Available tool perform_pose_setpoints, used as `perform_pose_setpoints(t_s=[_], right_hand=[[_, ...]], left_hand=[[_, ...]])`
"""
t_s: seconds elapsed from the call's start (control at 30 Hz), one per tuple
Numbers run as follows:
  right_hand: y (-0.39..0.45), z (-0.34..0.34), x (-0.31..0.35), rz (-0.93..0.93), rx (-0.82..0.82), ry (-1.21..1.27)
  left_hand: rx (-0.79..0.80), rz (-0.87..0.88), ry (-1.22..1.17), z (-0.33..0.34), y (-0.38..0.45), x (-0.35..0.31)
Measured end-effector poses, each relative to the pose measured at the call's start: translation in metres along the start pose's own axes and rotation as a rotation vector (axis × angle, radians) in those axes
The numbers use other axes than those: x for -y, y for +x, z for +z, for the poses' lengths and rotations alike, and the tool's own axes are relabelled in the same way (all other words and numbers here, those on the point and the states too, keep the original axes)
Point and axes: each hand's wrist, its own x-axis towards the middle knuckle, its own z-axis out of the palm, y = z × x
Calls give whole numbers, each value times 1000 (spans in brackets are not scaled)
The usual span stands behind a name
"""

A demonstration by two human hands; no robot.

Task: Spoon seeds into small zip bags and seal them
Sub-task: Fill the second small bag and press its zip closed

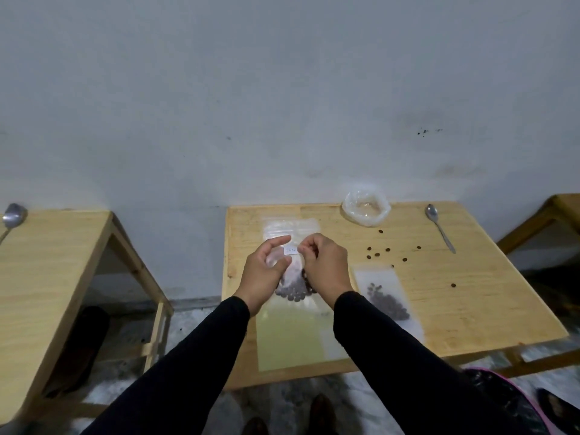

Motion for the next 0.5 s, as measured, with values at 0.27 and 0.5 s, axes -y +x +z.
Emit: perform_pose_setpoints(t_s=[0.27,0.5], right_hand=[[17,3,9,-95,-34,-103],[25,3,11,-132,-58,-46]], left_hand=[[-16,48,4,-5,10,-16],[-156,39,-68,1,21,-22]])
